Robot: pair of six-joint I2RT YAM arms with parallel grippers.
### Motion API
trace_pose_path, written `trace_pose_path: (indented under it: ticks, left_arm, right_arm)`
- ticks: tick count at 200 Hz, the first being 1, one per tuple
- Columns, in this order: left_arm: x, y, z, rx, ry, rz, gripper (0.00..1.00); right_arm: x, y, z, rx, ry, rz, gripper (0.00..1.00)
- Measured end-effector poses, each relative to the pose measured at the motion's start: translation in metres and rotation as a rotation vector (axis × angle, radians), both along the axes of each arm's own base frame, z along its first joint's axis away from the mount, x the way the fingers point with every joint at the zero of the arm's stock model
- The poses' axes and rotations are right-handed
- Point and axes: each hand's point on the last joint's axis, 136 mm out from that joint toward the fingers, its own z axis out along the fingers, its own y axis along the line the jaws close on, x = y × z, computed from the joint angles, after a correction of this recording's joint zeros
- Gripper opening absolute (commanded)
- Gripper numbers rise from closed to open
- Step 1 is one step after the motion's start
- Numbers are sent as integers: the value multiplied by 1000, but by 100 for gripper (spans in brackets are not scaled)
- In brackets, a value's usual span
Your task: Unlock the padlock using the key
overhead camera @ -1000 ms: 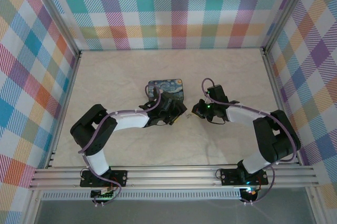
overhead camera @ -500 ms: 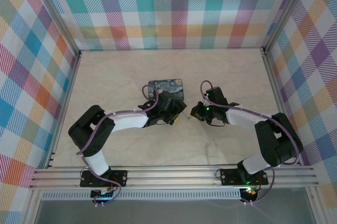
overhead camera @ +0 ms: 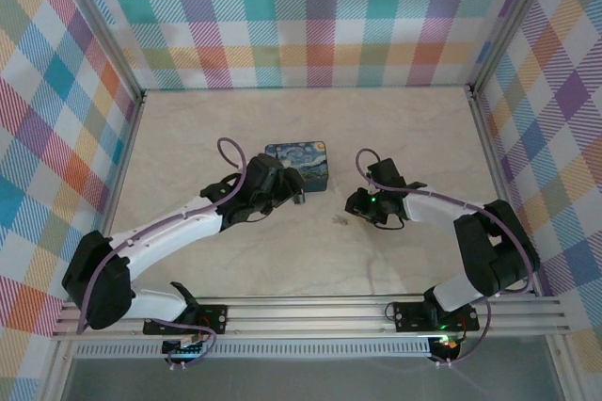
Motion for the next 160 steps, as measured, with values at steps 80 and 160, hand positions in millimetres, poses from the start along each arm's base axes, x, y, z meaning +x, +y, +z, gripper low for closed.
trace_pose_path:
  ticks: [80,160]
  left_arm:
    - [-3,18,-2,74,-7,-28,76]
    - [-3,18,-6,90,-4,-45,76]
  right_arm:
    - [-11,11,-3,-58,3,155,47]
    - [-21,18,-16,-157,19,194,39]
